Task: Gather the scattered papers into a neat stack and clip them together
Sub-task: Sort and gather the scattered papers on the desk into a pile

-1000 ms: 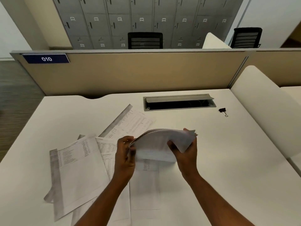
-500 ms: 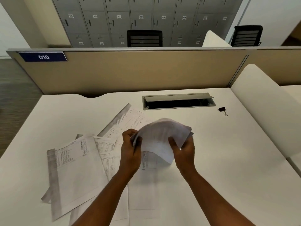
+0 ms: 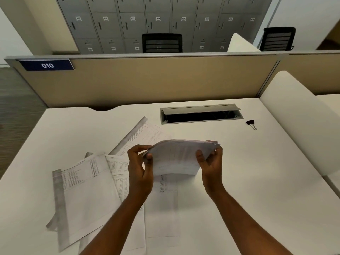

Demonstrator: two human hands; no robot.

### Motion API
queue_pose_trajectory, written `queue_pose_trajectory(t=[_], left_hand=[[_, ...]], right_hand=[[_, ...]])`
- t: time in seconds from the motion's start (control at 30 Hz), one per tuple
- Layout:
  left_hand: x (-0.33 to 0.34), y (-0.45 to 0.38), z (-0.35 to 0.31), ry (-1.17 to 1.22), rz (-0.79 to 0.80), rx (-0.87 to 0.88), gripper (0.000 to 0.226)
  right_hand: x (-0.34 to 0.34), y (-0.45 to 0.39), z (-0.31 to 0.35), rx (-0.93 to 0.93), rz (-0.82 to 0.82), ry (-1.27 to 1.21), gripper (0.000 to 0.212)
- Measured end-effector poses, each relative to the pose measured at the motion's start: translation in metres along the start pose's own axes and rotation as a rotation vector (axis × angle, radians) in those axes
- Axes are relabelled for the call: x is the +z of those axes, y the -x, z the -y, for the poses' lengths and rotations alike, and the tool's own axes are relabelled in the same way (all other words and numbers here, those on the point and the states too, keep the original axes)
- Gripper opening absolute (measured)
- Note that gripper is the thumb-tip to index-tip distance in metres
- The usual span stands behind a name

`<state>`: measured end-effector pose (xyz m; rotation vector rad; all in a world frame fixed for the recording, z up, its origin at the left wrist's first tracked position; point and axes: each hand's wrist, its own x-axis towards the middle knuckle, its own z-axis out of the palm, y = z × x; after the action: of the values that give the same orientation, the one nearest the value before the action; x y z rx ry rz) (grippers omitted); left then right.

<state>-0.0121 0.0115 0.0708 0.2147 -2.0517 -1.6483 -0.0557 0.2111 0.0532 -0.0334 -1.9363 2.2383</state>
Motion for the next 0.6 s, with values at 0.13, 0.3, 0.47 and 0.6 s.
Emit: queue_pose_trajectory(t=[0.13, 0.3, 0.47, 0.6], left_hand=[[0.007, 0.001, -0.002, -0.018, 0.017, -0.034, 0.031], [-0.001, -0.002, 0.004, 0.067, -0.024, -0.042, 0.031], [0.002, 0.0, 0.007, 0.002, 0.005, -0.053, 0.027], [-0.001, -0.002, 0.01, 0.013, -0.026, -0.079, 0.031]], right_hand=[[0.006, -0.001, -0.004, 0.005, 0.025, 0.128, 0.031], [-0.004, -0.003, -0.004, 0.021, 0.028, 0.105, 0.061], [-0.003, -0.003, -0.006, -0.015, 0.077, 0.203, 0.054], [-0.003, -0.006, -0.008, 0.027, 0.159, 0.262, 0.052]])
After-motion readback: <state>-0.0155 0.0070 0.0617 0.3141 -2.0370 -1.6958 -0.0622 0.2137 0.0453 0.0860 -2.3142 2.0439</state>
